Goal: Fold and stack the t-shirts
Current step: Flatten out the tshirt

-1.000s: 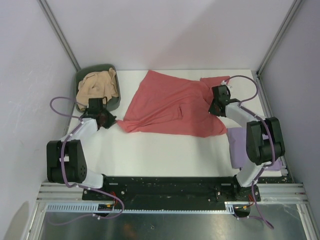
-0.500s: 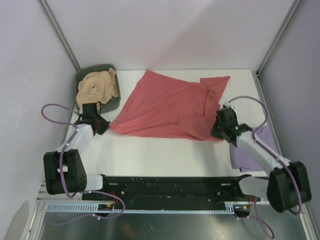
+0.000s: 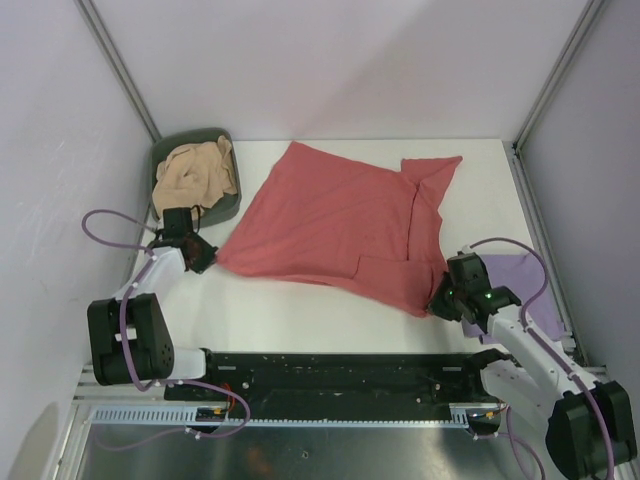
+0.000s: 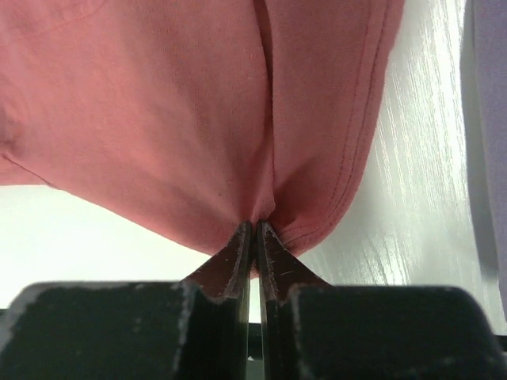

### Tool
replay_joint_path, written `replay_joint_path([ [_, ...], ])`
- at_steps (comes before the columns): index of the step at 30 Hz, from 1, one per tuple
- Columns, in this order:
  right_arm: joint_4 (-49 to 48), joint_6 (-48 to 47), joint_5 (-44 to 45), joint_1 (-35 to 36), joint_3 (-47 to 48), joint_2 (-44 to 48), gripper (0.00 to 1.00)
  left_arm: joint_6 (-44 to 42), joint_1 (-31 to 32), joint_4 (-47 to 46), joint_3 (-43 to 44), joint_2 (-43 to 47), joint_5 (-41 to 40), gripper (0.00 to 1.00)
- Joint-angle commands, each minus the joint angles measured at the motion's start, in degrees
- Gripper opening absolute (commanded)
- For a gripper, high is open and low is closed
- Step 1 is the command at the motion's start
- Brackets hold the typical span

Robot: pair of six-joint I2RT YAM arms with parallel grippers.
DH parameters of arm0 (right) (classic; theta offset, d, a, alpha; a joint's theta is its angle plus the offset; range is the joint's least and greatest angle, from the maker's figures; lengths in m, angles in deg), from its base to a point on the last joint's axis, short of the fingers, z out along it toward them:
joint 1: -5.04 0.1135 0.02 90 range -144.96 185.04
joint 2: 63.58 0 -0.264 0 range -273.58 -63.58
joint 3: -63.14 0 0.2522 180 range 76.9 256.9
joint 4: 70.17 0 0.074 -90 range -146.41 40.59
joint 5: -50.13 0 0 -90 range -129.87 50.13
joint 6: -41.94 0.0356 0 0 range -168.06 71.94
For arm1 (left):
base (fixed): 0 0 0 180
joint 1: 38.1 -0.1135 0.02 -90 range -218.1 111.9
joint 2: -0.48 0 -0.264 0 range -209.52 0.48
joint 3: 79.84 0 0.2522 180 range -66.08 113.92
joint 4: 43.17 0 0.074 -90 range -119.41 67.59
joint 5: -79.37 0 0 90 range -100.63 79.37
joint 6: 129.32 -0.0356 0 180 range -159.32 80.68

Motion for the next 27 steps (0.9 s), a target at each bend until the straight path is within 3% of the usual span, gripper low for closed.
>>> replay_joint_path([
  [1, 3.8, 2.1, -4.1, -1.3, 1.6, 3.7, 0.06, -2.2, -1.4, 0.6, 0.8, 0.4, -2.4, 0.0],
  [11, 7.1, 3.4, -5.2, -2.6, 5.8, 7.3, 0.0, -3.8, -4.4, 3.1, -0.4, 5.1, -5.1, 0.0],
  [18, 10.0, 13.3, -3.4, 12.5, 0.6, 9.0, 0.0, -2.3, -5.4, 3.8, -3.4, 6.5, -5.6, 0.0],
  [23, 13.1, 17.3, -3.8, 18.1, -1.2, 11.8, 0.0, -1.6, -6.6, 4.7, -4.3, 8.6, -7.3, 0.0],
  [27, 13.5, 17.4, -2.9, 20.8, -1.6, 8.4, 0.0, -1.1, -8.6, 6.3, -5.7, 11.2, -9.2, 0.0],
])
